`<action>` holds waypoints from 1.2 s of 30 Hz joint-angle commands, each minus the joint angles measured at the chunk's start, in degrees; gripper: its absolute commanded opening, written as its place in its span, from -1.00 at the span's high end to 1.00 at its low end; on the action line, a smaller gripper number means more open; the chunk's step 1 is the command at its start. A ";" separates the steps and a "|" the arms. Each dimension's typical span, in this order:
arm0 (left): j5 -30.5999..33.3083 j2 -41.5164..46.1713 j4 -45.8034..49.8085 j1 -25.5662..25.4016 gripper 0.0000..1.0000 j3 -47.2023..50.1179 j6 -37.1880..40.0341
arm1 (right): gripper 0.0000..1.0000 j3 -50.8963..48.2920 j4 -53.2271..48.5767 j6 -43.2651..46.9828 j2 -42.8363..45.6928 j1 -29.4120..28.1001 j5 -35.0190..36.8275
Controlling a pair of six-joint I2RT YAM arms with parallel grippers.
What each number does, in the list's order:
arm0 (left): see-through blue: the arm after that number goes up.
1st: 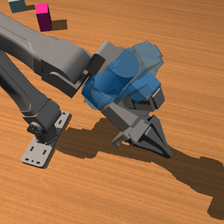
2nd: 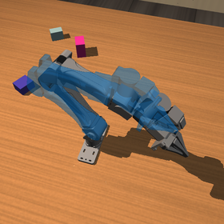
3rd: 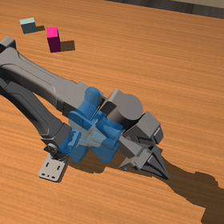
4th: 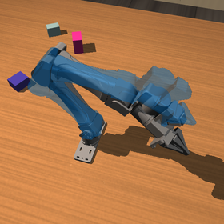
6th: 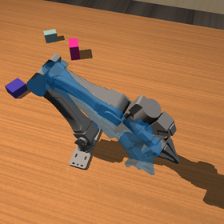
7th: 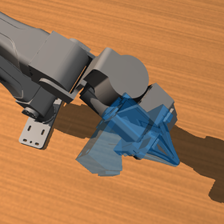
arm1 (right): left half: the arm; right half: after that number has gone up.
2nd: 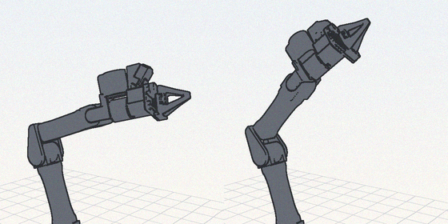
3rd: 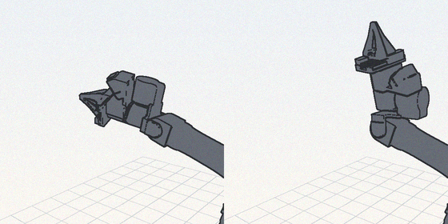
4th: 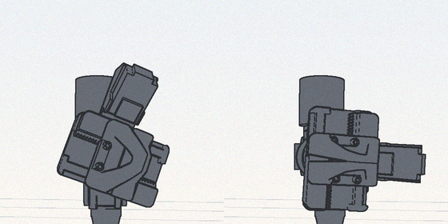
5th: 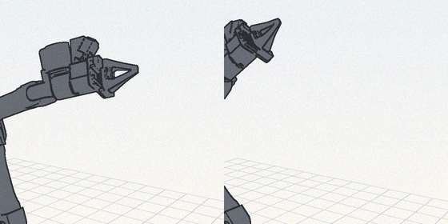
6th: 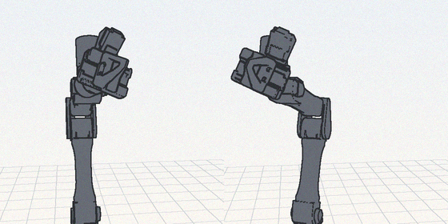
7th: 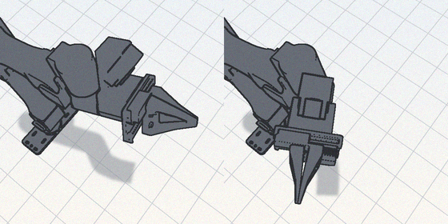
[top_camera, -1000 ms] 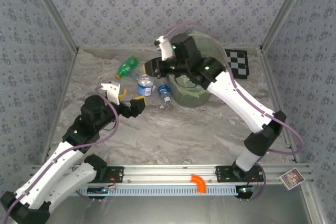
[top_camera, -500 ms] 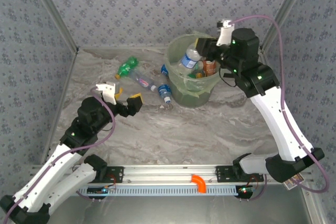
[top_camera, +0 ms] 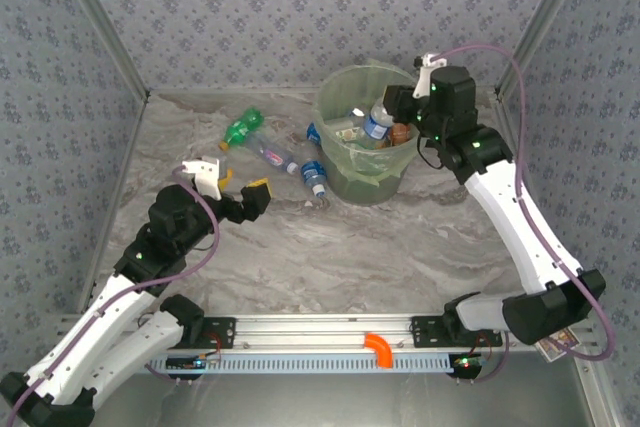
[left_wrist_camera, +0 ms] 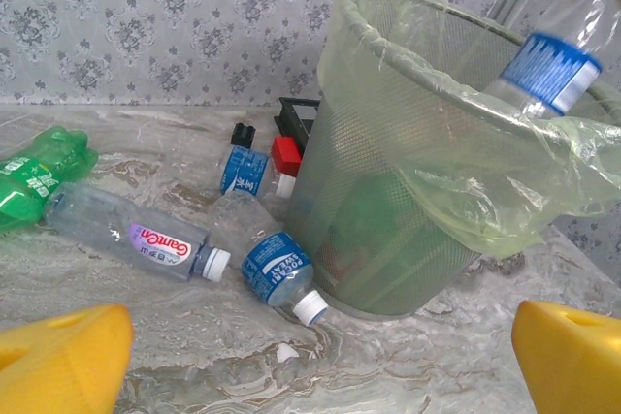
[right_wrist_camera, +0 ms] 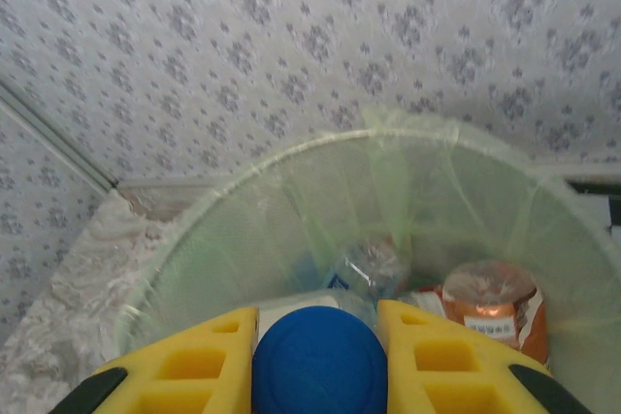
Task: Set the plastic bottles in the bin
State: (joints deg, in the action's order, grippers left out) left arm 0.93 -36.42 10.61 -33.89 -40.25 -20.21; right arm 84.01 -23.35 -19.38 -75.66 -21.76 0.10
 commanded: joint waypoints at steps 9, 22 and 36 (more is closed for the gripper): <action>4.82 0.05 -0.45 -0.28 -1.00 0.16 -2.42 | 0.40 -7.01 5.25 -5.75 -3.53 -0.50 -9.29; 9.41 -1.64 3.69 -0.30 -0.99 -1.33 -2.71 | -0.91 -2.87 -3.18 -3.22 -0.09 1.43 -7.50; 14.10 -12.88 6.26 2.04 -0.99 -3.37 -10.64 | -0.99 -2.83 -4.94 -1.54 10.01 0.05 -6.30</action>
State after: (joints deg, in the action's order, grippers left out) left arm 13.10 -47.51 16.58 -33.19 -41.58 -27.24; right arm 81.71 -27.33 -21.82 -68.10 -21.04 -6.63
